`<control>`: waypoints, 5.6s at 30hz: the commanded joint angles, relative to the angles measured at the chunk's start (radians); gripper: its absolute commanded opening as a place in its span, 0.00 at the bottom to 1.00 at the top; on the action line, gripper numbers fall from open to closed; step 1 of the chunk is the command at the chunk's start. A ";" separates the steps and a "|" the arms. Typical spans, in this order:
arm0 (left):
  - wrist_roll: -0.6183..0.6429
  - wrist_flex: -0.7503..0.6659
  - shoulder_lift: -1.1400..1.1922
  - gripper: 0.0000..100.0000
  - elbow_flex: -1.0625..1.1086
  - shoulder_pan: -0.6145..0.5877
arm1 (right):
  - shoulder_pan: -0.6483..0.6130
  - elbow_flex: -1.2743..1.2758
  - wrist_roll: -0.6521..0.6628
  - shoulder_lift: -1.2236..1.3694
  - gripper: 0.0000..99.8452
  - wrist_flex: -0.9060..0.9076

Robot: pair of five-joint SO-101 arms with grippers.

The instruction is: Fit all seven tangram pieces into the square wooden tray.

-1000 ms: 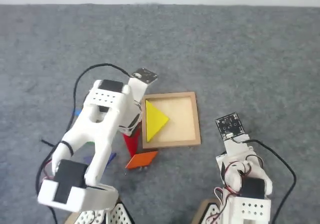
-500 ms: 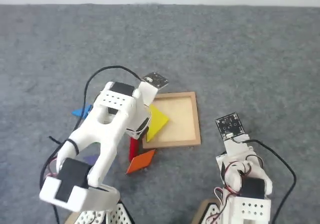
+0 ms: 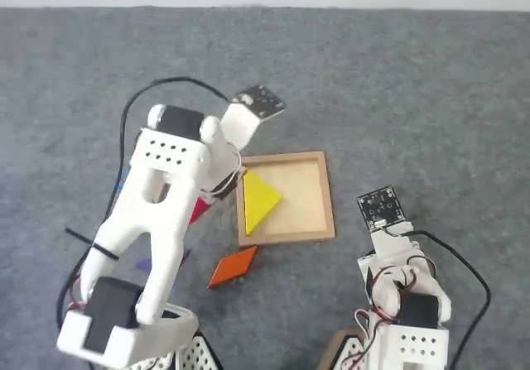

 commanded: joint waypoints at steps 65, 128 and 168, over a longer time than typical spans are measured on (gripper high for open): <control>-0.428 0.110 0.822 0.16 -0.903 0.219 | -0.004 0.017 0.008 -0.016 0.01 0.001; -0.242 -0.287 -0.519 0.17 0.805 0.130 | -0.004 0.017 0.008 -0.016 0.01 0.001; -0.358 -0.433 -0.181 0.07 0.636 -0.083 | -0.004 0.017 0.008 -0.016 0.01 0.001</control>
